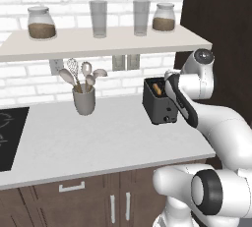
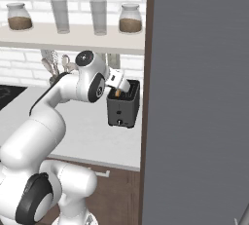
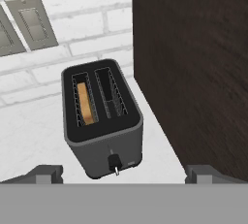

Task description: Start the toaster. Once the lever pops up, take the bread to the plate on the dining counter.

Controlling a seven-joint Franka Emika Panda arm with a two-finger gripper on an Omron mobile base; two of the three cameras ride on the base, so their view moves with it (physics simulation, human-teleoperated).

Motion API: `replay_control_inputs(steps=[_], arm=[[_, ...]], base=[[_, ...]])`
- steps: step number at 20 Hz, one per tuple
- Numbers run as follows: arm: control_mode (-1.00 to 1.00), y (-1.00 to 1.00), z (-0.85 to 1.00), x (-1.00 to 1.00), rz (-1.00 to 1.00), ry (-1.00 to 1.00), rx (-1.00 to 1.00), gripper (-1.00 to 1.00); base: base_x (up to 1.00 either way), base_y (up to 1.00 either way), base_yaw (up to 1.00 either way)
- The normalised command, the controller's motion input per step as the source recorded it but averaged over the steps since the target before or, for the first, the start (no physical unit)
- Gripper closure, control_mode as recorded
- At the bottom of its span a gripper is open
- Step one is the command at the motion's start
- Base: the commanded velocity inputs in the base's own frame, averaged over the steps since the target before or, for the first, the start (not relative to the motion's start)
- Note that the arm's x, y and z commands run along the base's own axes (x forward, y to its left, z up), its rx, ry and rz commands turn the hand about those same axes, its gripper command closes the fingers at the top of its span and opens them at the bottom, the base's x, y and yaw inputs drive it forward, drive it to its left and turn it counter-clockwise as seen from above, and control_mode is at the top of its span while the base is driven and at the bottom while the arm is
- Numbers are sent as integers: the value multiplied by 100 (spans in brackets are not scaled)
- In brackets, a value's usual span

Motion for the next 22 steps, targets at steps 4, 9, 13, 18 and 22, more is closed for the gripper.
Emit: replay_control_inputs(steps=[4, 9, 13, 18, 22], arm=[[-100, 0, 0, 0, 0, 0, 0, -100], [-100, 0, 0, 0, 0, 0, 0, -100], [-100, 0, 0, 0, 0, 0, 0, -100], [-100, 0, 0, 0, 0, 0, 0, -100], [-100, 0, 0, 0, 0, 0, 0, -100]], base=[[0, 0, 0], [0, 0, 0], [0, 0, 0], [0, 0, 0], [0, 0, 0]])
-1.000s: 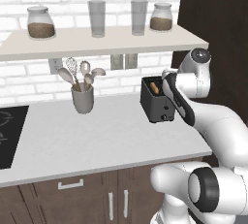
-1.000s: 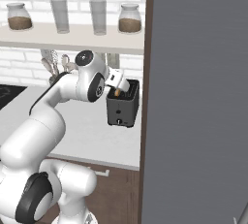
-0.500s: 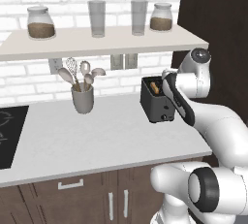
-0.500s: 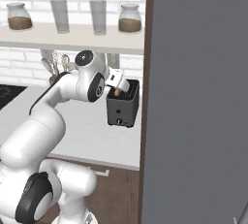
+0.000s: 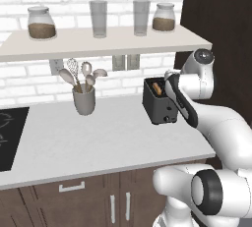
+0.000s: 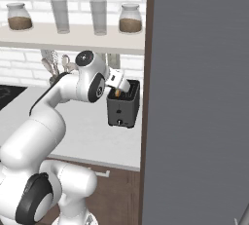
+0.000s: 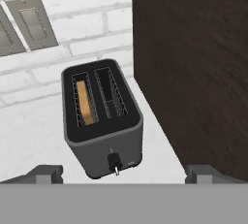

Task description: Start the toaster. Once the lever pops up, take the bread to the plate on the dining counter.

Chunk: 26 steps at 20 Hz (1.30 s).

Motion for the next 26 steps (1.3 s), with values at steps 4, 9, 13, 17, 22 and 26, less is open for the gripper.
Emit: replay_control_inputs(steps=[4, 9, 13, 17, 22, 26], arm=[[-100, 0, 0, 0, 0, 0, 0, -100], [-100, 0, 0, 0, 0, 0, 0, -100], [-100, 0, 0, 0, 0, 0, 0, -100], [-100, 0, 0, 0, 0, 0, 0, -100], [-100, 0, 0, 0, 0, 0, 0, -100], [-100, 0, 0, 0, 0, 0, 0, -100]], base=[[0, 0, 0], [0, 0, 0], [0, 0, 0], [0, 0, 0], [0, 0, 0], [0, 0, 0]])
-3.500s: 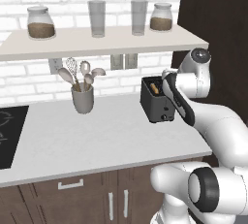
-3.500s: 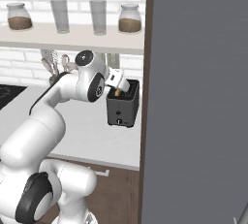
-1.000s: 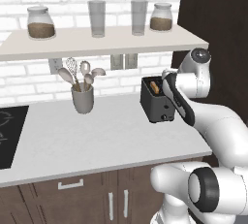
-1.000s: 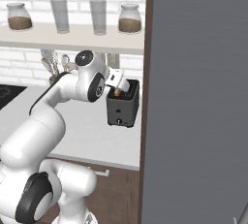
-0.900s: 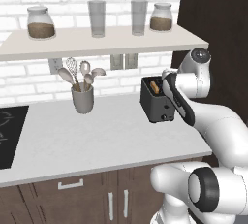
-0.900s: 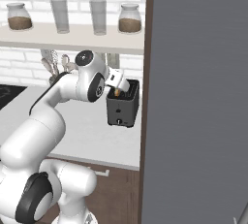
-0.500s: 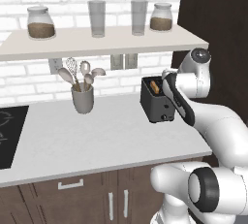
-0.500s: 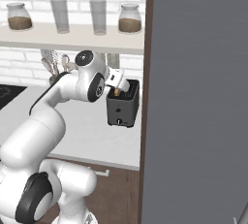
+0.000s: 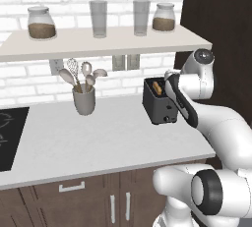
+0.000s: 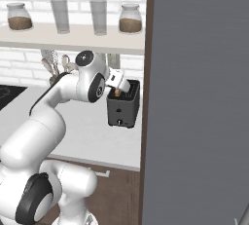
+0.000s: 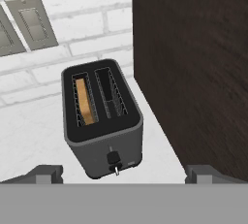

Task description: Start the toaster. Once the lever pops up, take the bread to the plate on the dining counter.

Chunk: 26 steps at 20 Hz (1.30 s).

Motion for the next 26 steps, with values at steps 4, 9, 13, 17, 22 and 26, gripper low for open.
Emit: replay_control_inputs(steps=[4, 9, 13, 17, 22, 26], arm=[[-100, 0, 0, 0, 0, 0, 0, -100], [-100, 0, 0, 0, 0, 0, 0, -100], [-100, 0, 0, 0, 0, 0, 0, -100], [-100, 0, 0, 0, 0, 0, 0, -100], [-100, 0, 0, 0, 0, 0, 0, -100], [-100, 0, 0, 0, 0, 0, 0, -100]], base=[[0, 0, 0], [0, 0, 0], [0, 0, 0], [0, 0, 0], [0, 0, 0], [0, 0, 0]])
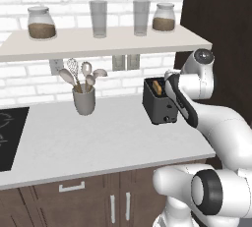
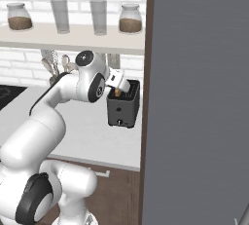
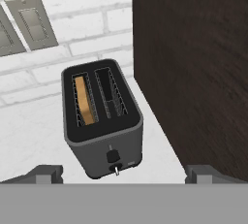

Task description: Start the toaster. Once the lever pops up, take the bread to the plate on the dining counter.

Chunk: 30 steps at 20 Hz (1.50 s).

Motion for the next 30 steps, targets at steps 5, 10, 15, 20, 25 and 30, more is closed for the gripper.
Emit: replay_control_inputs(steps=[5, 10, 15, 20, 25, 30], arm=[[-100, 0, 0, 0, 0, 0, 0, -100], [-100, 0, 0, 0, 0, 0, 0, -100], [-100, 0, 0, 0, 0, 0, 0, -100], [-100, 0, 0, 0, 0, 0, 0, -100], [-100, 0, 0, 0, 0, 0, 0, -100], [-100, 0, 0, 0, 0, 0, 0, -100]], base=[[0, 0, 0], [0, 0, 0], [0, 0, 0], [0, 0, 0], [0, 0, 0], [0, 0, 0]])
